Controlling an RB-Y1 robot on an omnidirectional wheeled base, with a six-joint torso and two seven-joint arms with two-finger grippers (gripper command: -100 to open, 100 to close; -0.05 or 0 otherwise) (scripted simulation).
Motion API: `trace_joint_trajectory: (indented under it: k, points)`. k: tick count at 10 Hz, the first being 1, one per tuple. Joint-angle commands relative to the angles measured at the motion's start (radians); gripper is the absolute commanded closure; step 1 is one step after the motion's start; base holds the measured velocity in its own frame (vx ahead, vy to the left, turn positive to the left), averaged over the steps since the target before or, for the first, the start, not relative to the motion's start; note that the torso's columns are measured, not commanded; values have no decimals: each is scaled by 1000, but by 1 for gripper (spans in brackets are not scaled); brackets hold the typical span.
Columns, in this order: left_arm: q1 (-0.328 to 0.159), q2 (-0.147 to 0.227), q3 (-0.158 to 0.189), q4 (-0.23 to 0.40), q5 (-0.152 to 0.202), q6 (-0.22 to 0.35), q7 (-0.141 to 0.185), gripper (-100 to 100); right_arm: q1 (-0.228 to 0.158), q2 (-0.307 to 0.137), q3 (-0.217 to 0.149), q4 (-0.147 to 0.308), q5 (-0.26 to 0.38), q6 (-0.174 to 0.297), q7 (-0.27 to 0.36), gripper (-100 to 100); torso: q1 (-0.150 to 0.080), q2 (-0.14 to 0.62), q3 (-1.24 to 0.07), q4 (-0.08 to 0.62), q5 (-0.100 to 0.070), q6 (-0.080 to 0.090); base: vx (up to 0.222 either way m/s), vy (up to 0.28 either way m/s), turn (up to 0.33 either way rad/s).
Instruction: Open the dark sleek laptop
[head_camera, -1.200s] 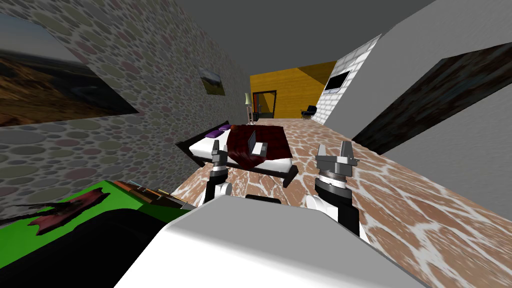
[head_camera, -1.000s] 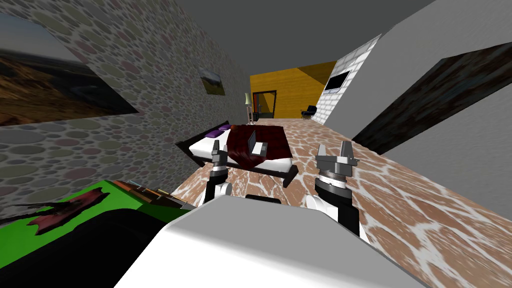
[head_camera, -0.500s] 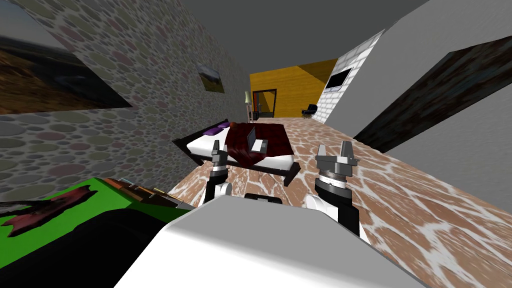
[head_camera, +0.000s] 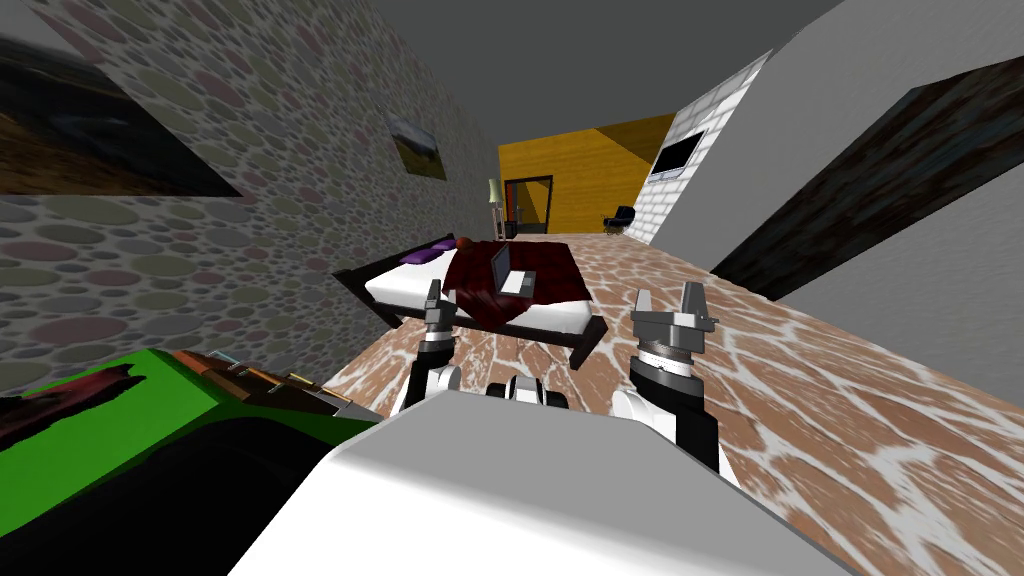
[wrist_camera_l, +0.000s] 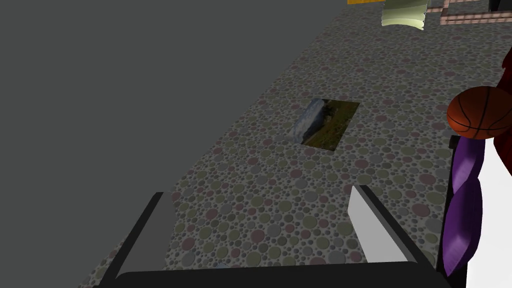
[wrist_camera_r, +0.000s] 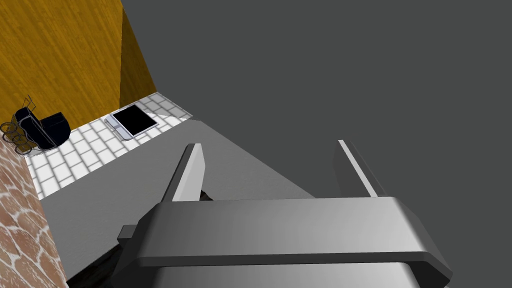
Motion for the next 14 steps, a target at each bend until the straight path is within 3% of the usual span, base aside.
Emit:
trace_joint_trajectory:
  k: [1, 4, 7, 10, 14]
  points:
    - [-7, 62, 2, -1, 3, 28, 13, -100, 0, 0, 0, 0, 0, 0, 0, 0, 0, 3, -4, 3, 0, 0, 27, 3, -18]
    - [-26, 131, 10, -7, 12, 100, 48, -100, 0, 0, 0, 0, 0, 0, 0, 0, 0, 4, -5, 4, 0, 0, 52, 0, -33]
    - [-47, 165, 20, -15, 23, 183, 87, -100, 0, 0, 0, 0, 0, 0, 0, 0, 0, 4, -5, 4, 0, 0, 74, 16, -40]
    - [-68, 171, 30, -24, 35, 266, 127, -100, 0, 0, 0, 0, 0, 0, 0, 0, -2, 5, -4, 5, 0, 0, 71, 6, -44]
    - [-94, 152, 42, -35, 48, 369, 176, -100, 0, 0, 0, 0, 0, 0, 0, 0, -1, 5, -5, 4, 0, 0, 66, 6, -39]
